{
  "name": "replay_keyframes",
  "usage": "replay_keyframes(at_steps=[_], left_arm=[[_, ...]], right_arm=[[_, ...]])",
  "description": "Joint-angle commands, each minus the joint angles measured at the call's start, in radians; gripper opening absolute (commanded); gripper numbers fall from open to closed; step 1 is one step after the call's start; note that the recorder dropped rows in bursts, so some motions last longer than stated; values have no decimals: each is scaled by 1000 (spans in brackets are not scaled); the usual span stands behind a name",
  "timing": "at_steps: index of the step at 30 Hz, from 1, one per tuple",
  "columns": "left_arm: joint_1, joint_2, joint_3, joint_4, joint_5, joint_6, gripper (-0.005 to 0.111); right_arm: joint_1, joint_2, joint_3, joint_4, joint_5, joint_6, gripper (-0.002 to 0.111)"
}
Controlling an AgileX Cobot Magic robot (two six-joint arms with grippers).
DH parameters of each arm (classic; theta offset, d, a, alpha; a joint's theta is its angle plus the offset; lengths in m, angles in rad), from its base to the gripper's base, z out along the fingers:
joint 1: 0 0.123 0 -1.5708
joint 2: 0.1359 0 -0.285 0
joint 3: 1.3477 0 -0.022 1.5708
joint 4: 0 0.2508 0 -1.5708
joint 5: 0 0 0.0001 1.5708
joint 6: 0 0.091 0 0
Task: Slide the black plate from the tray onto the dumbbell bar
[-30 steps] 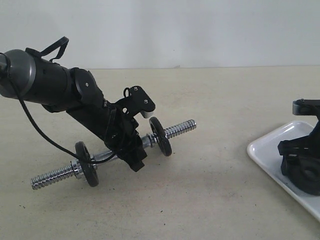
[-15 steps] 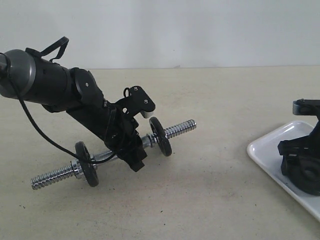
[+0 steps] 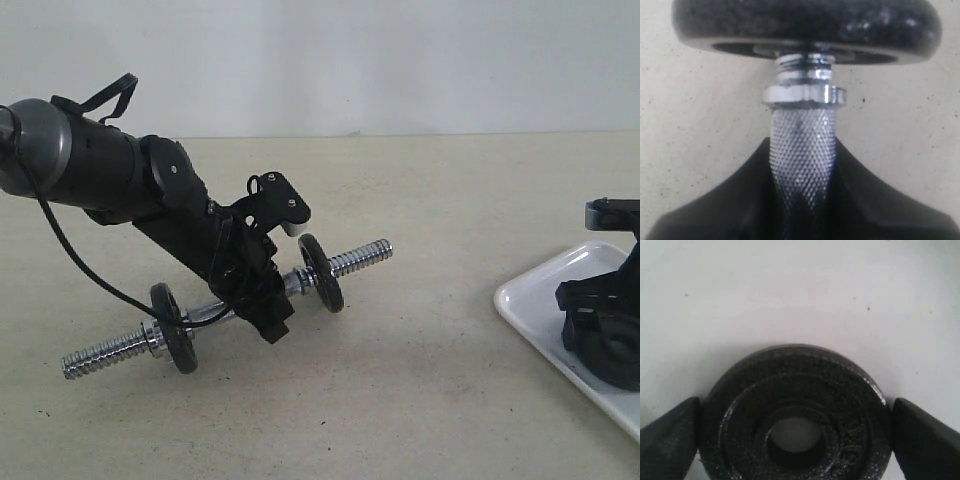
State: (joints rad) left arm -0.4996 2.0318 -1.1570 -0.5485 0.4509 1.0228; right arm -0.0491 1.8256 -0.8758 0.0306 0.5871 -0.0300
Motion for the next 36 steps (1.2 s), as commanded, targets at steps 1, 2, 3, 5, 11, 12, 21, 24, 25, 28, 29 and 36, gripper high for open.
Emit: replay_keyframes(at_steps=[1, 2, 3, 5, 11, 12, 21, 24, 25, 28, 29, 36], left_arm=[[-2, 16, 17, 6, 47, -14, 4], [-2, 16, 17, 6, 47, -14, 4], [-2, 16, 17, 6, 47, -14, 4], [-2, 16, 17, 6, 47, -14, 4], [-2, 16, 17, 6, 47, -14, 4], [-2, 16, 17, 6, 47, -14, 4], [-2, 16, 17, 6, 47, -14, 4], [-2, 16, 17, 6, 47, -14, 4], [-2, 16, 17, 6, 47, -14, 4], [-2, 16, 17, 6, 47, -14, 4], [-2, 16, 17, 6, 47, -14, 4], [-2, 16, 17, 6, 47, -14, 4]], right_arm=[[-10, 21, 15, 3, 6, -12, 83], [-10, 21, 15, 3, 15, -10, 82], [-10, 21, 15, 5, 22, -7, 82], [-10, 21, 15, 5, 33, -7, 82], [-10, 21, 15, 10, 26, -9, 83], [-10, 21, 15, 10, 23, -9, 83], [-10, 21, 15, 6, -8, -7, 103], [-10, 21, 15, 6, -14, -7, 105], [-10, 21, 15, 6, -14, -7, 105], [-10, 21, 15, 10, -14, -7, 105], [-10, 21, 15, 10, -14, -7, 105], [-10, 21, 15, 19, 0, 24, 105]])
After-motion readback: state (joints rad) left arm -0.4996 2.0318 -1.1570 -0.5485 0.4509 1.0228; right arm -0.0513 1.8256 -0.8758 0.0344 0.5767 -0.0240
